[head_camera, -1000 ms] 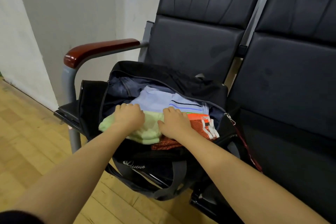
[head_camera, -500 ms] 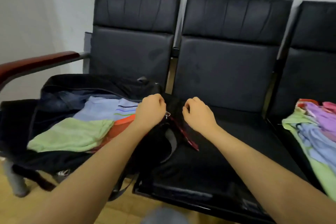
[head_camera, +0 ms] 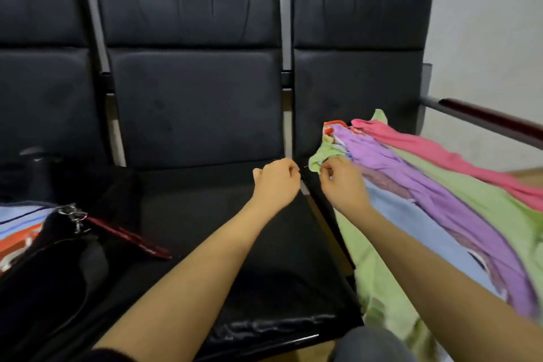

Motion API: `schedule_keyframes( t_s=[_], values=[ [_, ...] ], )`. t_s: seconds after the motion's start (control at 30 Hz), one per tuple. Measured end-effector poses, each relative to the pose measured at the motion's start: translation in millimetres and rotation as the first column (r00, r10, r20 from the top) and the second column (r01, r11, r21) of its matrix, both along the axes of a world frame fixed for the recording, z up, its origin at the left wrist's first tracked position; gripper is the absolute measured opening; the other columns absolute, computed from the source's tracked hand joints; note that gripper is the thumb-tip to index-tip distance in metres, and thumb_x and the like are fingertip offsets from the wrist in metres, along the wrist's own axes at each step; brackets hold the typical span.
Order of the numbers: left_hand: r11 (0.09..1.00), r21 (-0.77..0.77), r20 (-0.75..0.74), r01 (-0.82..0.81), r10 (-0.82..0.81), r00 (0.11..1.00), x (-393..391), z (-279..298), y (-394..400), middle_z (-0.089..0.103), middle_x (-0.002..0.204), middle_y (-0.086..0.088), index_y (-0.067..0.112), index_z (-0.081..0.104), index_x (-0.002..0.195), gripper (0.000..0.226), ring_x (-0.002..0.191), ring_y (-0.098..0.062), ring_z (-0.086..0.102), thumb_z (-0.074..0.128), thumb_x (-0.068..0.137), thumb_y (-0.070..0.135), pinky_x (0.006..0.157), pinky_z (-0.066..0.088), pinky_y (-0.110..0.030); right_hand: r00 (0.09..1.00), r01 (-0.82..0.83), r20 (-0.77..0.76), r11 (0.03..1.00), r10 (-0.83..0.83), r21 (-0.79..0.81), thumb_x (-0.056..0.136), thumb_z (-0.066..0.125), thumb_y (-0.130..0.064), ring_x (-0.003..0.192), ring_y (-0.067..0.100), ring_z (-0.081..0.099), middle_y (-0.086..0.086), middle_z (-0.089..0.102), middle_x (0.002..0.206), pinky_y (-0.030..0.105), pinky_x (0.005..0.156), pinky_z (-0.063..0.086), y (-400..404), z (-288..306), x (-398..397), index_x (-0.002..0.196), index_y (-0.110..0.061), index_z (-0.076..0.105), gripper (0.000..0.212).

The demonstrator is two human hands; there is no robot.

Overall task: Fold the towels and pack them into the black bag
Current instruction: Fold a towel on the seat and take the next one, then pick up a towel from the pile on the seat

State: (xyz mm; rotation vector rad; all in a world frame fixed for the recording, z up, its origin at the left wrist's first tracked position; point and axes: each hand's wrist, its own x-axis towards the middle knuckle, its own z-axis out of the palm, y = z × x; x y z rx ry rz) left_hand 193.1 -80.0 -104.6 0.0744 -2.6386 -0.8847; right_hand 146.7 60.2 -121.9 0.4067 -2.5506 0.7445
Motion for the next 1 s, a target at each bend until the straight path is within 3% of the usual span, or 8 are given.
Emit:
schedule_keyframes(
  t_s=[0.2,0.33,0.4,0.47,0.67,0.77,0.87,1.0],
  values=[
    [0.993,-0.025,0.14,0.116,-0.111,0.984,-56.5,-22.2,83.5,0.065,0.108,-0.007,0.019,0.061,0.114,0.032,0.107,-0.027,0.053,0.037,0.094,0.011,0.086,0.027,-0.033,0.966,0.181,0.158,0.971,-0.205,0.158,0.083,0.063,-0.025,0.106,0.035,0.052,0.017,0.057,0.113,0.039,0.087,0.038,83.6,-29.5,-36.0,0.109,-0.003,0.058,0.035],
    [0.977,-0.112,0.253,0.183,-0.15,0.956,-81.1,-41.9,103.9,0.055,0.126,-0.012,0.023,0.044,0.135,0.046,0.117,-0.031,0.047,0.037,0.092,0.007,0.095,0.03,-0.037,0.926,0.253,0.183,0.904,-0.329,0.344,0.052,0.079,-0.046,0.072,0.03,0.062,0.011,0.062,0.077,0.034,0.066,0.046,102.0,-62.0,-51.7,0.083,-0.008,0.061,0.053],
    [0.951,-0.169,0.332,0.259,-0.193,0.924,-87.6,-51.1,108.2,0.042,0.136,-0.014,0.031,0.026,0.146,0.061,0.121,-0.036,0.041,0.041,0.091,0.008,0.1,0.029,-0.042,0.934,0.22,0.179,0.894,-0.309,0.391,0.064,0.078,-0.034,0.083,0.03,0.063,0.01,0.065,0.086,0.038,0.078,0.044,103.0,-58.6,-48.8,0.088,-0.009,0.063,0.037],
    [0.935,-0.169,0.385,0.311,-0.228,0.894,-92.0,-57.2,110.1,0.036,0.138,-0.015,0.04,0.009,0.149,0.072,0.123,-0.037,0.037,0.044,0.092,0.011,0.103,0.027,-0.046,0.945,0.206,0.174,0.918,-0.276,0.338,0.084,0.061,-0.02,0.102,0.03,0.058,0.011,0.062,0.105,0.04,0.09,0.035,100.6,-52.4,-47.8,0.102,-0.008,0.06,0.021],
    [0.939,0.072,0.226,0.335,-0.343,0.912,-98.3,-50.9,104.6,0.054,0.099,-0.011,0.062,-0.003,0.135,0.077,0.093,-0.029,0.056,0.048,0.094,0.021,0.085,0.044,-0.044,0.974,0.189,-0.145,0.978,-0.175,0.088,0.079,0.056,-0.009,0.065,0.031,0.062,0.012,0.061,0.075,0.038,0.058,0.046,95.6,-37.6,-50.3,0.088,-0.003,0.062,0.012],
    [0.876,0.271,0.046,0.398,-0.425,0.904,-100.9,-36.1,99.7,0.047,0.108,0.002,0.053,0.002,0.143,0.08,0.1,-0.017,0.053,0.052,0.093,0.014,0.092,0.047,-0.039,0.986,0.085,-0.152,0.995,-0.075,0.06,0.084,0.035,-0.026,0.072,0.031,0.064,0.013,0.064,0.082,0.044,0.064,0.05,91.8,-15.5,-43.9,0.095,-0.002,0.064,0.039],
    [0.863,0.263,-0.025,0.432,-0.441,0.897,-97.6,-15.7,92.5,0.058,0.11,0.002,0.022,0.041,0.135,0.043,0.1,-0.017,0.057,0.046,0.095,0.007,0.082,0.049,-0.026,0.997,0.067,-0.036,0.985,-0.062,0.16,0.1,0.035,-0.028,0.113,0.032,0.054,0.016,0.057,0.123,0.049,0.098,0.039,84.9,1.7,-40.4,0.126,-0.004,0.051,0.039],
    [0.922,0.201,-0.136,0.332,-0.309,0.941,-84.3,14.0,74.7,0.06,0.102,-0.002,0.02,0.056,0.119,0.031,0.096,-0.016,0.056,0.042,0.096,0.005,0.072,0.042,-0.008,0.995,-0.022,-0.101,0.994,0.011,-0.107,0.095,0.044,-0.035,0.091,0.03,0.058,0.012,0.061,0.101,0.046,0.085,0.046,81.7,13.6,-22.5,0.117,-0.009,0.053,0.035]
  ],
)
